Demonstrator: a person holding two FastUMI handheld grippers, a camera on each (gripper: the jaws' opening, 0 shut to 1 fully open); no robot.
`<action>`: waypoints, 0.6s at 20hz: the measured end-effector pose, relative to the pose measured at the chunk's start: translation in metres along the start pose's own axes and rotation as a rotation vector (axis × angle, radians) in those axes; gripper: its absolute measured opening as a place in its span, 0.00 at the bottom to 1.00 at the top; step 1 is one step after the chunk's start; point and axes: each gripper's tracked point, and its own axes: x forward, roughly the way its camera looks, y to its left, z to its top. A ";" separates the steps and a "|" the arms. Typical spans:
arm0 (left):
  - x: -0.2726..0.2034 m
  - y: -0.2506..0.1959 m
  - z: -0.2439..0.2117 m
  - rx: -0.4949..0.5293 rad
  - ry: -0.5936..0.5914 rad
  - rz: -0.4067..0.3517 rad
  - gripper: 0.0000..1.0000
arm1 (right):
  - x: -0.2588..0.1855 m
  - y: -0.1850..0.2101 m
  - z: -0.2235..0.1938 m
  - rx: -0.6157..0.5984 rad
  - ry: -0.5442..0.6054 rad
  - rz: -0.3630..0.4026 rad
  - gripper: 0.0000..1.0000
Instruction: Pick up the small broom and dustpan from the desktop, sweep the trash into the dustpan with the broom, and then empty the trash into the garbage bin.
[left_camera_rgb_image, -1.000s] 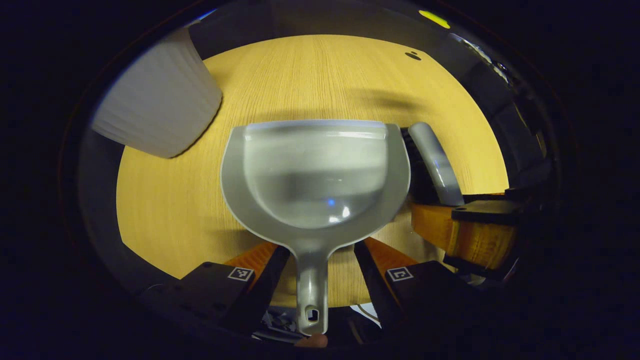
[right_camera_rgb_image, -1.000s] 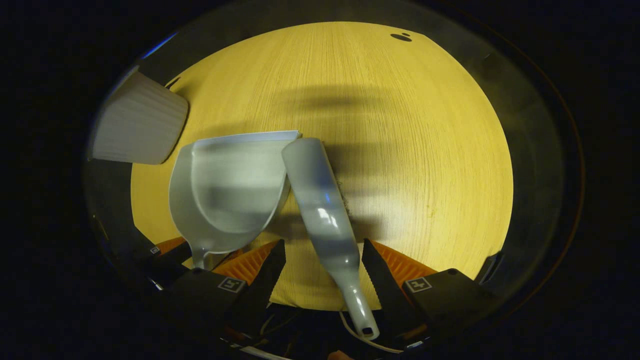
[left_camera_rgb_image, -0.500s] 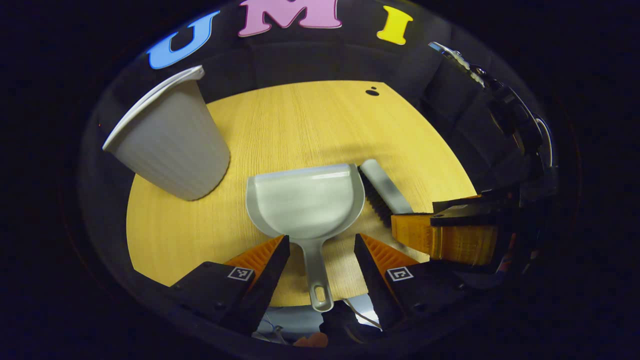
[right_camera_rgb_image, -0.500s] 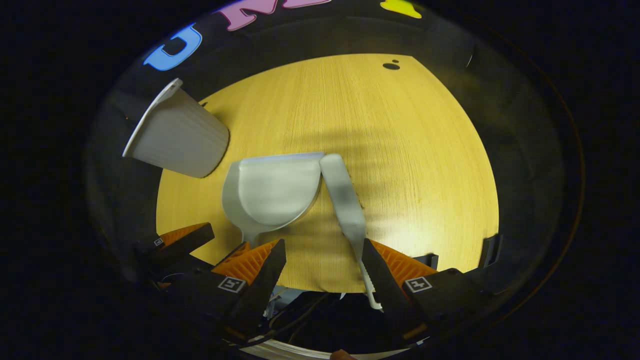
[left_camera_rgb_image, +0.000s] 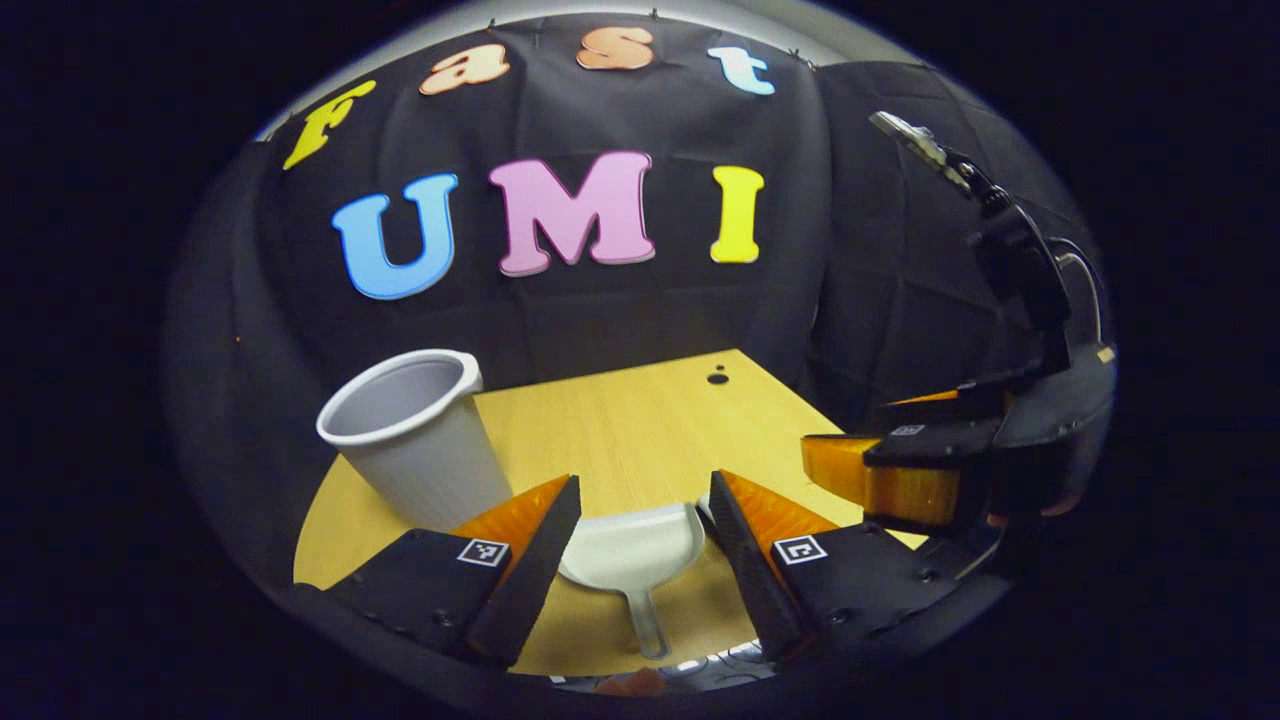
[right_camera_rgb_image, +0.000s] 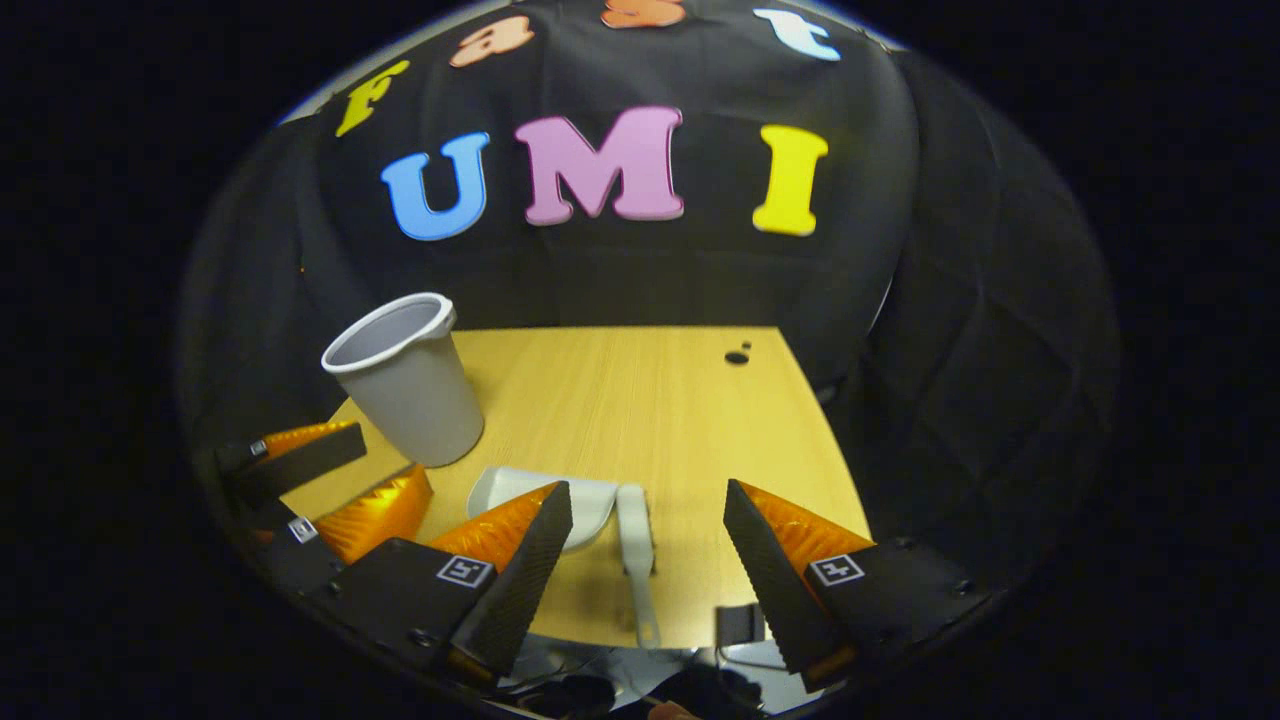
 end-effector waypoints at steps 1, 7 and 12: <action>-0.014 0.003 0.008 -0.028 -0.090 0.063 0.78 | -0.005 0.000 0.016 -0.033 -0.095 0.012 0.99; -0.080 -0.004 0.013 -0.198 -0.475 0.350 0.77 | -0.084 -0.004 0.124 -0.134 -0.539 0.135 0.98; -0.064 -0.020 0.011 -0.214 -0.433 0.344 0.77 | -0.116 -0.004 0.140 -0.043 -0.572 0.192 1.00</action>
